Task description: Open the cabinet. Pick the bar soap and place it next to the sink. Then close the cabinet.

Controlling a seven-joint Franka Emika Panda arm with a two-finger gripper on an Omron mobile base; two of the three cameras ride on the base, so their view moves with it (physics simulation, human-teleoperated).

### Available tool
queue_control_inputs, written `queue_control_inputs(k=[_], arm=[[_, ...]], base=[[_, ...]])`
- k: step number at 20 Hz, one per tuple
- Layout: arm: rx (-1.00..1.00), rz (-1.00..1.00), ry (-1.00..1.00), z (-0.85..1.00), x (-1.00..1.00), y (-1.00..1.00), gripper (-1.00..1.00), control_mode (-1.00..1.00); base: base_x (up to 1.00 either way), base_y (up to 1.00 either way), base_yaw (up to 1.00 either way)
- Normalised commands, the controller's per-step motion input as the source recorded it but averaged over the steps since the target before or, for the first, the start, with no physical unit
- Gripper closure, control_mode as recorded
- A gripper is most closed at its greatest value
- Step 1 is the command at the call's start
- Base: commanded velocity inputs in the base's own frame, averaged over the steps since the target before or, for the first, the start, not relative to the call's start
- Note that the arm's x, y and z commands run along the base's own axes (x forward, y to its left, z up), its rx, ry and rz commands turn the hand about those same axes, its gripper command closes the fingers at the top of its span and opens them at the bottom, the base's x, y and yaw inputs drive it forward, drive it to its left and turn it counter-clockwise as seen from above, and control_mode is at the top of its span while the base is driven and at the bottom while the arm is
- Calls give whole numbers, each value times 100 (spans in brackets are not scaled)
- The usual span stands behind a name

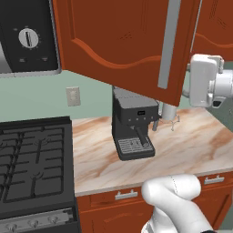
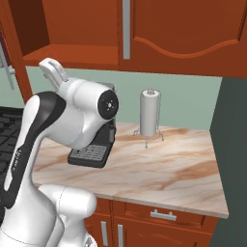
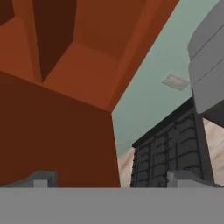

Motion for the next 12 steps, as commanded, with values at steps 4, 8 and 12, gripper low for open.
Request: queue_control_inputs(k=[4, 8, 12], arm=[[9, 19, 0, 0, 1, 2, -100, -100], [6, 17, 0, 8, 0, 0, -100, -100], [0, 9, 0, 1, 0, 6, -100, -100]], base=[[0, 0, 0], [0, 0, 0], [0, 0, 0]])
